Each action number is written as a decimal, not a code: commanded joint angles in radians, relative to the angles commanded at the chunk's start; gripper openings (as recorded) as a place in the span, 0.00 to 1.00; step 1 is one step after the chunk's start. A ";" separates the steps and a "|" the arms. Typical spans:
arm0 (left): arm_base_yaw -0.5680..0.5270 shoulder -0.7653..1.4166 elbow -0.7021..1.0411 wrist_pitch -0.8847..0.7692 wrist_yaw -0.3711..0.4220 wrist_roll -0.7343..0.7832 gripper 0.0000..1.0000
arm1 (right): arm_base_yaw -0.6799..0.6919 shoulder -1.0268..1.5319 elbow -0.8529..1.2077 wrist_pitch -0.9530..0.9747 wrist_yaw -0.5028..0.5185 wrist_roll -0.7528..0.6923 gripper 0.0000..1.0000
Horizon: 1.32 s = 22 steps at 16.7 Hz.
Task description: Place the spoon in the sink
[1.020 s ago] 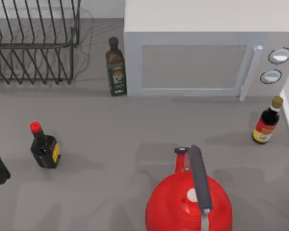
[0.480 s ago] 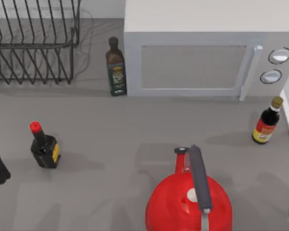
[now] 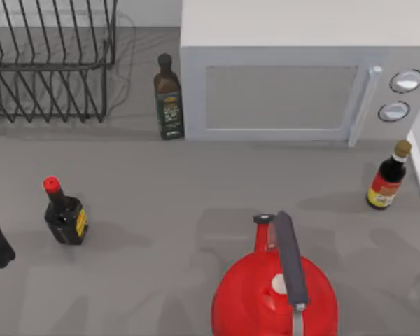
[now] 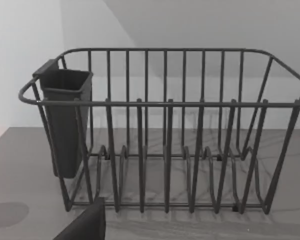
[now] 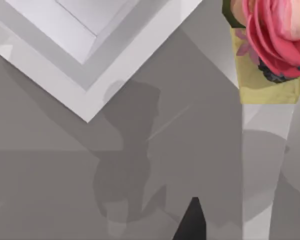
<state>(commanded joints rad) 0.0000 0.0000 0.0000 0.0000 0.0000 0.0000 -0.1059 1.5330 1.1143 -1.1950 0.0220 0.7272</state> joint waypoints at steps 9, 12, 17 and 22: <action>0.000 0.000 0.000 0.000 0.000 0.000 1.00 | -0.024 0.619 0.882 -0.284 0.002 -0.004 0.00; 0.000 0.000 0.000 0.000 0.000 0.000 1.00 | -0.034 0.826 1.218 -0.373 0.002 -0.015 0.00; 0.000 0.000 0.000 0.000 0.000 0.000 1.00 | -0.047 1.092 1.629 -0.476 0.002 -0.036 0.00; 0.000 0.000 0.000 0.000 0.000 0.000 1.00 | -0.051 1.208 1.787 -0.513 0.001 -0.051 0.00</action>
<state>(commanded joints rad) 0.0000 0.0000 0.0000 0.0000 0.0000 0.0000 -0.1573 2.7412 2.9014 -1.7082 0.0234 0.6764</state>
